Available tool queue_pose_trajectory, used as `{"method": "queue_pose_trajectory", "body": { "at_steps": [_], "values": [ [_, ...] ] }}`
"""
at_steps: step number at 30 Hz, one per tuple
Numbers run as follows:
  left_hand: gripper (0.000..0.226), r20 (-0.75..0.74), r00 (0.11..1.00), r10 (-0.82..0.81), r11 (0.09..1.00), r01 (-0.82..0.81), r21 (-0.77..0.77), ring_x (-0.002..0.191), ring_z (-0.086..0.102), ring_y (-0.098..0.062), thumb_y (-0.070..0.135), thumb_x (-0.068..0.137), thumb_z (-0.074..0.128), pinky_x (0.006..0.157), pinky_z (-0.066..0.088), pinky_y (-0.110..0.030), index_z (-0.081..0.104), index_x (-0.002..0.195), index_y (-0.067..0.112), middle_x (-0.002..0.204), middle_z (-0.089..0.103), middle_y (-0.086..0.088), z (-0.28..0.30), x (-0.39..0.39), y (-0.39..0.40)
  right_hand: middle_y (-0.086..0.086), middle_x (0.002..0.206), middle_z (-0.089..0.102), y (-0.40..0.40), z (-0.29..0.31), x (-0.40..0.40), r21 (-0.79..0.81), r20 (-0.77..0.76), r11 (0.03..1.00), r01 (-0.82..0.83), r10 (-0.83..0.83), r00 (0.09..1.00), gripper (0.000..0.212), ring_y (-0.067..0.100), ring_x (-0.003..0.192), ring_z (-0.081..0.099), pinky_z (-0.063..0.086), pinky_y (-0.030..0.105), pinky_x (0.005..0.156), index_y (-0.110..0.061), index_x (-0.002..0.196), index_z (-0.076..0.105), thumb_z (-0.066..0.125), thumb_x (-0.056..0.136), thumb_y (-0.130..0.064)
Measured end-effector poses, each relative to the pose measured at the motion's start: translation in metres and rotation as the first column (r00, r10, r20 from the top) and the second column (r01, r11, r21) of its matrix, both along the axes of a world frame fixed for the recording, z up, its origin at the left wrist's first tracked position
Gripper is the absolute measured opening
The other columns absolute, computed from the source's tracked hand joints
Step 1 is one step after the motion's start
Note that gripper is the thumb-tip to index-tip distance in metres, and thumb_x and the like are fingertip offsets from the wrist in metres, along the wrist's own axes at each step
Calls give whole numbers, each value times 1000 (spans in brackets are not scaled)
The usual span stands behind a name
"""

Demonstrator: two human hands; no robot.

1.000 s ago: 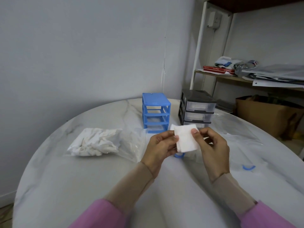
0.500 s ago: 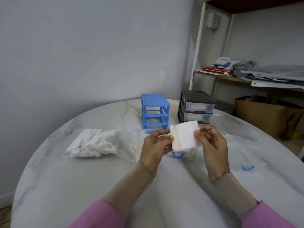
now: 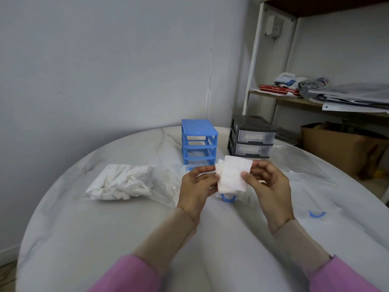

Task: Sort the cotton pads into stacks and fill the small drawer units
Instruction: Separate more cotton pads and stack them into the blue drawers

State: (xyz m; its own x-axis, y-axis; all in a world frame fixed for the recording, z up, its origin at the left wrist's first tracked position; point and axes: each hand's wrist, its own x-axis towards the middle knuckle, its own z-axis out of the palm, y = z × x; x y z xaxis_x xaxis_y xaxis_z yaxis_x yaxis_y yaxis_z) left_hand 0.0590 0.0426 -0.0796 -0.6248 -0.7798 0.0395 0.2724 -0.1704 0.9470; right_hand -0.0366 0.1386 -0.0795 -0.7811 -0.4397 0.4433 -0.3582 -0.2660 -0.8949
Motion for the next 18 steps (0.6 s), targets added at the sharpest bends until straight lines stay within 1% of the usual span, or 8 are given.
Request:
{"method": "queue_pose_trajectory", "body": {
  "at_steps": [4,7,9,11,14,16,18],
  "values": [
    [18,0,1000,-12,1000,12,-21,70,64,-14,-6,85,57,57,53,-15,60,101,2,88,66,-11,1,0,2,-3,79,65,-1,-2,-5,52,21,999,14,-15,1000,20,10,72,57,47,14,66,-21,76,62,71,77,-3],
    [21,13,1000,-24,999,24,-33,73,64,-16,-6,86,56,58,53,-15,60,105,0,93,66,-14,1,0,2,2,81,66,-1,-4,-7,124,-39,992,26,-22,999,14,12,71,57,46,11,63,-16,79,65,72,76,-4],
    [23,13,999,-35,999,35,-31,72,64,-15,-6,86,55,58,53,-15,60,108,-1,91,66,-13,1,0,2,2,79,67,0,-4,-8,164,-75,986,33,-21,997,14,13,70,56,46,13,64,-16,78,66,72,76,-4],
    [23,13,999,-36,999,36,-29,72,63,-15,-6,86,55,58,53,-14,60,108,-1,90,65,-11,2,0,2,1,76,65,1,-1,-9,153,-30,988,4,0,1000,17,11,68,55,46,17,66,-17,75,64,70,77,-1],
    [22,14,999,-29,999,30,-31,74,63,-15,-6,86,56,58,53,-14,59,107,0,88,65,-10,2,0,2,1,73,62,3,3,-10,91,68,993,-71,64,996,17,7,66,54,44,10,61,-11,76,63,65,78,5],
    [21,16,999,-39,999,39,-31,75,63,-16,-5,86,56,58,53,-14,59,106,-1,90,65,-11,2,0,2,2,76,63,2,1,-10,107,67,990,-92,85,994,14,8,68,54,44,9,61,-9,78,63,65,78,5],
    [22,15,998,-59,998,60,-36,74,64,-15,-6,86,55,58,53,-15,59,108,-3,92,66,-13,1,0,2,1,76,63,0,-2,-10,121,49,989,-80,75,996,14,10,70,54,45,11,62,-11,76,63,67,78,3]
  ]
}}
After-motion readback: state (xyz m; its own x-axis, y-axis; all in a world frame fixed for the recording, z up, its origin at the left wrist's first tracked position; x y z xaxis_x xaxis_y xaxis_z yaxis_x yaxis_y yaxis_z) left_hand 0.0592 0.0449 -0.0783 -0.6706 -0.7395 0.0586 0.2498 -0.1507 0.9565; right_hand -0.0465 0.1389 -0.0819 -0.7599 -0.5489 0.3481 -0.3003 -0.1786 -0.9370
